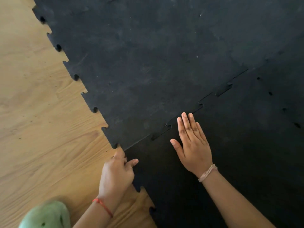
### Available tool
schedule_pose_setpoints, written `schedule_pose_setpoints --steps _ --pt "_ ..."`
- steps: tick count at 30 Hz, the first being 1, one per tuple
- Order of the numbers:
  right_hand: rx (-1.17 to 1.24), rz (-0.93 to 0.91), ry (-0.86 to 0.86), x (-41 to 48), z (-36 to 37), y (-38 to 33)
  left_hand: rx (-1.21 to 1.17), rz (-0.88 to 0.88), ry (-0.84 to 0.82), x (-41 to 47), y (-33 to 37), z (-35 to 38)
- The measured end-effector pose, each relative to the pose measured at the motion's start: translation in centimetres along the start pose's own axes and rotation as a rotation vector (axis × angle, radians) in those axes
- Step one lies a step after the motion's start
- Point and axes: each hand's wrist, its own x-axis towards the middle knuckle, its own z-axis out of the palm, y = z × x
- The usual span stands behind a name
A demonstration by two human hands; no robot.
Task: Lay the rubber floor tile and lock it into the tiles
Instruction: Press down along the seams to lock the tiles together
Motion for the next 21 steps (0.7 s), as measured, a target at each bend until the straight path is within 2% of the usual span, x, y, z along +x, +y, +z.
schedule_pose_setpoints --steps 3,6,10,13,15,16,21 --pt "-0.013 -0.015 -0.032 0.0 -0.3 -0.2 0.030 -0.049 -0.075 0.9 -0.3 -0.8" --pt "-0.030 -0.024 -0.065 0.1 -0.7 -0.2 0.280 0.048 -0.060 0.9 -0.1 -1.9" --pt "-0.027 -0.150 -0.108 -0.2 -1.0 0.3 0.392 0.373 0.062 0.3 0.5 -2.3" --pt "-0.069 -0.234 -0.133 -0.3 -0.9 0.8 0.556 0.782 -0.060 1.6 0.1 -2.2" --pt "-0.070 -0.223 -0.146 -0.1 -0.8 0.8 0.700 0.957 -0.186 2.5 -0.1 -2.5" --pt "-0.065 -0.217 -0.154 -0.1 -0.7 0.7 0.767 0.991 -0.241 3.1 -0.1 -2.7" --pt "-0.052 -0.182 -0.166 0.2 -0.8 0.4 0.983 0.920 -0.404 4.4 0.2 -2.3"
